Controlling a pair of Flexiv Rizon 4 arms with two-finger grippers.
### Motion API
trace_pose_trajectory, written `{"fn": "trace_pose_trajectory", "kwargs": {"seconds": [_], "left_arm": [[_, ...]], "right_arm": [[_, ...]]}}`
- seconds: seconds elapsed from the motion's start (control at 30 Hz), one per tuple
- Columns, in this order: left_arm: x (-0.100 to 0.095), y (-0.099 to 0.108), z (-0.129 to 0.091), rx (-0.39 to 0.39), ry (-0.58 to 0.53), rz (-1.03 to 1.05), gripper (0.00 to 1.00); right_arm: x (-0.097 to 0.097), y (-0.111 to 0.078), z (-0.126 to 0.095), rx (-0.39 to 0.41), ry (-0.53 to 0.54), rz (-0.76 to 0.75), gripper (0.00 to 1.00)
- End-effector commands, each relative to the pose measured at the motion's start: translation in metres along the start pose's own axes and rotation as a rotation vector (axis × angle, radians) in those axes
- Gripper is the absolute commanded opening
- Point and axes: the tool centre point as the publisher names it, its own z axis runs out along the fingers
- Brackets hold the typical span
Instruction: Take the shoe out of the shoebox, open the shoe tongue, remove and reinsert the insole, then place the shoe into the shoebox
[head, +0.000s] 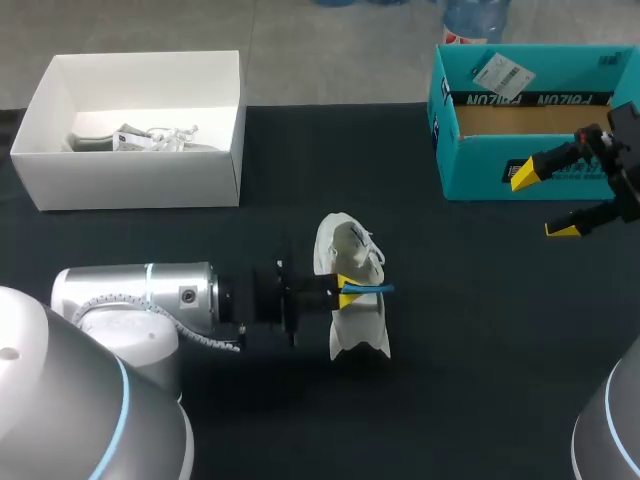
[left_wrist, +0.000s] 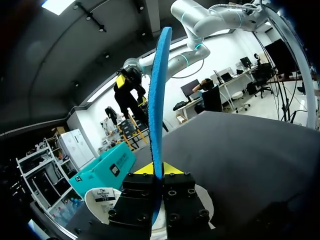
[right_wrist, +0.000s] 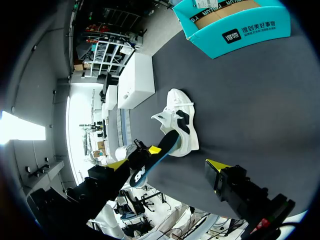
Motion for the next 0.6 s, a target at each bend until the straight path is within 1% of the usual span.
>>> {"fn": "trace_pose_trajectory", "kwargs": {"seconds": [0.03, 0.4, 0.5, 0.6], "left_arm": [[0.001, 0.009, 0.009, -0.027, -0.016, -0.001, 0.0], [0.0, 0.036, 0.011, -0.093, -0.064, 0.008, 0.0], [-0.001, 0.038, 0.011, -0.102, -0.069, 0.003, 0.0], [-0.003, 0.034, 0.008, -0.105, -0.071, 0.006, 0.0]], "right_arm": [[0.0, -0.001, 0.001, -0.002, -0.002, 0.001, 1.0], [0.0, -0.001, 0.001, -0.002, -0.002, 0.001, 1.0], [0.0, -0.001, 0.001, -0.002, -0.002, 0.001, 1.0], [0.0, -0.001, 0.001, -0.002, -0.002, 0.001, 1.0]]}}
